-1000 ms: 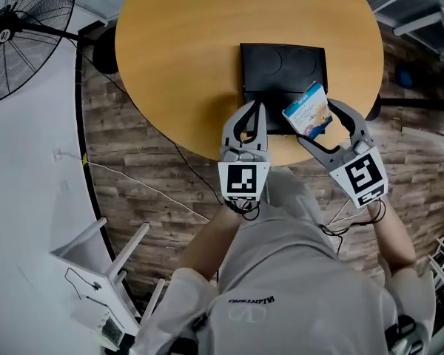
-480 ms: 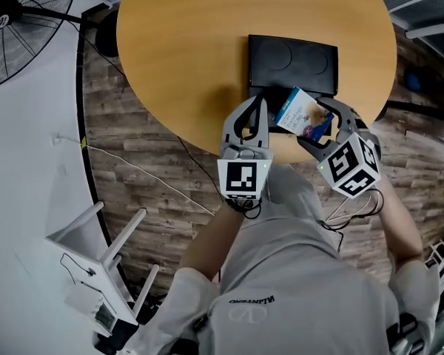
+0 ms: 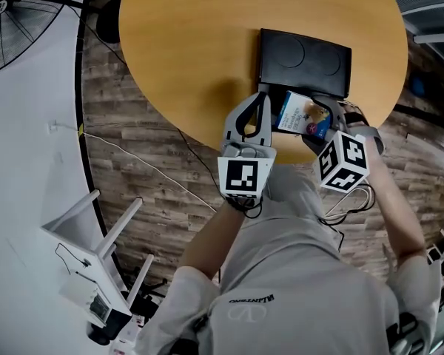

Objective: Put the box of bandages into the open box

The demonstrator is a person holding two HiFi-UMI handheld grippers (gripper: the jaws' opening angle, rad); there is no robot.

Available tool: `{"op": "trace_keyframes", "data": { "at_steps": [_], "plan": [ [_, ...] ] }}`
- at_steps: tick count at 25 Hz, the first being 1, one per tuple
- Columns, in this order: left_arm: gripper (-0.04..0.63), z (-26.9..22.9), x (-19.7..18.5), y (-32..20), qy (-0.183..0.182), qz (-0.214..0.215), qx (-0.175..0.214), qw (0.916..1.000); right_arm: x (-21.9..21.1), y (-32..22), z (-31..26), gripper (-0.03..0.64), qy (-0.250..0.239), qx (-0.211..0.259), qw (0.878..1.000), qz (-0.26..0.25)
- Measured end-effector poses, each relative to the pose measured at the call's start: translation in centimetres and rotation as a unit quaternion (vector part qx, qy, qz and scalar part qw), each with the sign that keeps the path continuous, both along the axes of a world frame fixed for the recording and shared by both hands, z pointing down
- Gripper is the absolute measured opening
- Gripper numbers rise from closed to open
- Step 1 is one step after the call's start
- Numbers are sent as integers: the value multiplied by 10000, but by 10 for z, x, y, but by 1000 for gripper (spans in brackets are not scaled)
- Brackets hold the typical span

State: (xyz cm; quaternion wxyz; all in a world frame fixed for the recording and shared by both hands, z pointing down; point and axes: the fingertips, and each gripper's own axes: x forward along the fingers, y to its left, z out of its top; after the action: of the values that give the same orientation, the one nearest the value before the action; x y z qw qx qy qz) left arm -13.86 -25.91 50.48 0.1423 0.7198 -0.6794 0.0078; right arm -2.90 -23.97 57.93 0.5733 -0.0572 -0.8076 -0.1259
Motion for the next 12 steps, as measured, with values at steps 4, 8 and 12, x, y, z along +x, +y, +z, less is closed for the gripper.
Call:
{"op": "trace_keyframes", "data": {
  "at_steps": [4,8,12],
  "plan": [
    [8,2,-7,-4,68,-17,-100,9999,-4,-4,9,402,135,26,9997,-182],
    [8,5,-8,-6,140,-8,-167,9998,-4,-2,16,402,184,-47,9993,-315],
    [8,6,-7,-7,174,9,-180,9997,-2,-1,23,402,245,-111,9991,-315]
  ]
}}
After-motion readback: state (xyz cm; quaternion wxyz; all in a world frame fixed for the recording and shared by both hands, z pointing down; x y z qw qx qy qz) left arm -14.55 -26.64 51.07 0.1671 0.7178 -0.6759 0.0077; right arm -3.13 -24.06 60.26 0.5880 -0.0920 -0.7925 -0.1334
